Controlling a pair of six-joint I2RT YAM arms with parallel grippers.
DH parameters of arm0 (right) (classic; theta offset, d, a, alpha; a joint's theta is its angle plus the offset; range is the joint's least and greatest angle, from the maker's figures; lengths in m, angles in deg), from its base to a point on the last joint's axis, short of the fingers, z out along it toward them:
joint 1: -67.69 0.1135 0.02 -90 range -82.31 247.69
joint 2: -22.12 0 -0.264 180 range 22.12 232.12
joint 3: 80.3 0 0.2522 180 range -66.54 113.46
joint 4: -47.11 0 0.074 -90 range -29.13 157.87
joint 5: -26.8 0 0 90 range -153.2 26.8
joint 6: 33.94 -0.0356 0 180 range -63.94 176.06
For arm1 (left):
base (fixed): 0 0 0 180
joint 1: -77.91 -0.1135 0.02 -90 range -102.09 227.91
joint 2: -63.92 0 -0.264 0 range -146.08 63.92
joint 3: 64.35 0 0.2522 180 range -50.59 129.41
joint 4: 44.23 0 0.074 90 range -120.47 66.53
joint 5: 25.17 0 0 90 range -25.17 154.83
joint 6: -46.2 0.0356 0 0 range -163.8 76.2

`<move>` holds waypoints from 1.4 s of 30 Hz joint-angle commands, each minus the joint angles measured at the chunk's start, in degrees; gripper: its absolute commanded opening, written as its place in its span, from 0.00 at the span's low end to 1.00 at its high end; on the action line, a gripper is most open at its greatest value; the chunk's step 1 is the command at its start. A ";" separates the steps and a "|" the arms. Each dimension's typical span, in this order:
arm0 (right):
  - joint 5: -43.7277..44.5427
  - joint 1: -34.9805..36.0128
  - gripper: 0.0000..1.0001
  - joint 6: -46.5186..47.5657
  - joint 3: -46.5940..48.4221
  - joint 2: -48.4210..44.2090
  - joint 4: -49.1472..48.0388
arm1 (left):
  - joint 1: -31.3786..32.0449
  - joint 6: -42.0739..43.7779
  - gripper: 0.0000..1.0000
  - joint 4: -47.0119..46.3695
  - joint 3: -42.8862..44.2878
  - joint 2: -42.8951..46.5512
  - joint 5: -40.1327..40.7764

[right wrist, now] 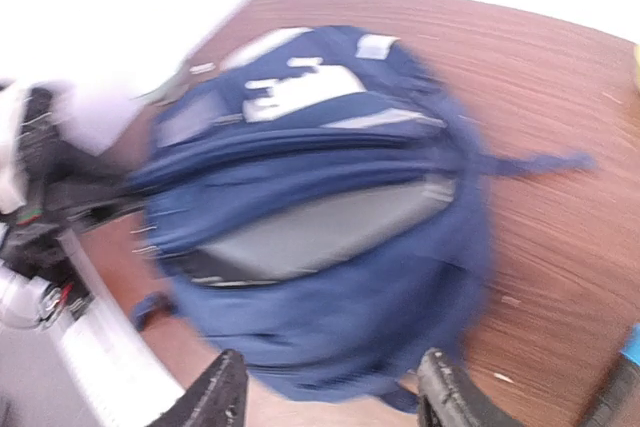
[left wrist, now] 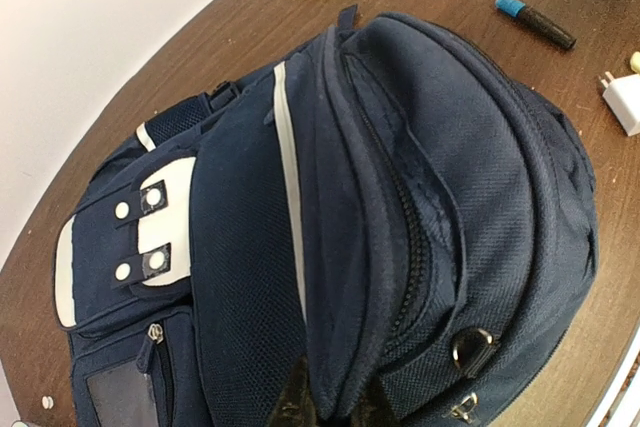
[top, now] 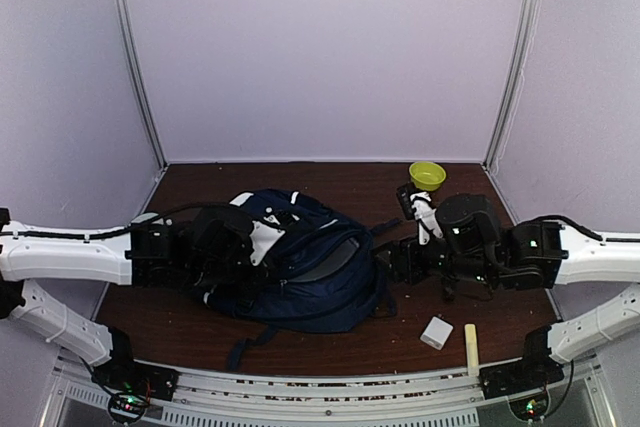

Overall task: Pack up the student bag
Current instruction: Unzip the upper front pocket of the student bag, then grab the upper front pocket of the student bag.

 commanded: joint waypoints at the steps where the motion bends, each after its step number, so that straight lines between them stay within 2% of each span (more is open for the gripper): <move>1: 11.48 -3.42 0.62 -5.57 -2.83 -0.76 10.26 | -0.70 -2.44 0.00 0.33 -3.64 4.40 3.24; 5: 12.28 -8.03 0.66 -9.26 -5.25 -1.44 12.67 | -0.66 -1.46 0.02 -1.59 -5.17 5.63 -1.43; 7: 12.51 -10.46 0.76 -9.85 -6.08 -1.76 13.41 | -0.06 0.40 0.21 -3.33 -4.93 6.46 -5.09; 8: 12.81 -11.41 0.85 -9.87 -6.31 -1.78 13.96 | 0.33 1.33 0.29 -4.28 -4.80 6.94 -6.50; 11: 14.07 -13.66 0.99 -10.19 -7.22 -1.94 15.15 | 0.68 2.54 0.55 -4.67 -2.66 6.17 -8.91; 13: 14.02 -15.12 1.00 -10.53 -8.31 -2.32 15.01 | 0.69 3.11 0.64 -2.48 0.99 3.48 -10.64; 16: 13.65 -17.12 1.00 -10.63 -10.01 -2.87 13.68 | 1.96 3.58 0.71 1.03 7.97 -1.64 -11.36; 20: 13.46 -19.31 1.00 -10.25 -12.45 -3.01 11.94 | 4.43 3.58 0.72 6.80 17.51 -9.65 -9.93; 24: 12.54 -20.76 1.00 -9.17 -15.57 -4.03 9.09 | 5.42 3.18 0.65 12.63 26.13 -16.70 -9.23; 27: 11.73 -21.92 1.00 -8.68 -18.00 -5.03 6.97 | 5.54 2.63 0.63 17.35 32.33 -21.75 -9.13; 35: 9.11 -23.65 1.00 -8.32 -22.84 -6.52 1.59 | 5.48 -0.36 0.51 32.31 47.92 -36.33 3.17; 38: 8.82 -23.74 1.00 -8.21 -23.41 -7.06 1.04 | 5.09 -2.16 0.48 34.80 51.02 -38.74 8.21; 42: 8.49 -23.96 1.00 -8.13 -24.23 -7.78 0.23 | 3.53 -4.63 0.46 34.95 51.34 -38.60 8.81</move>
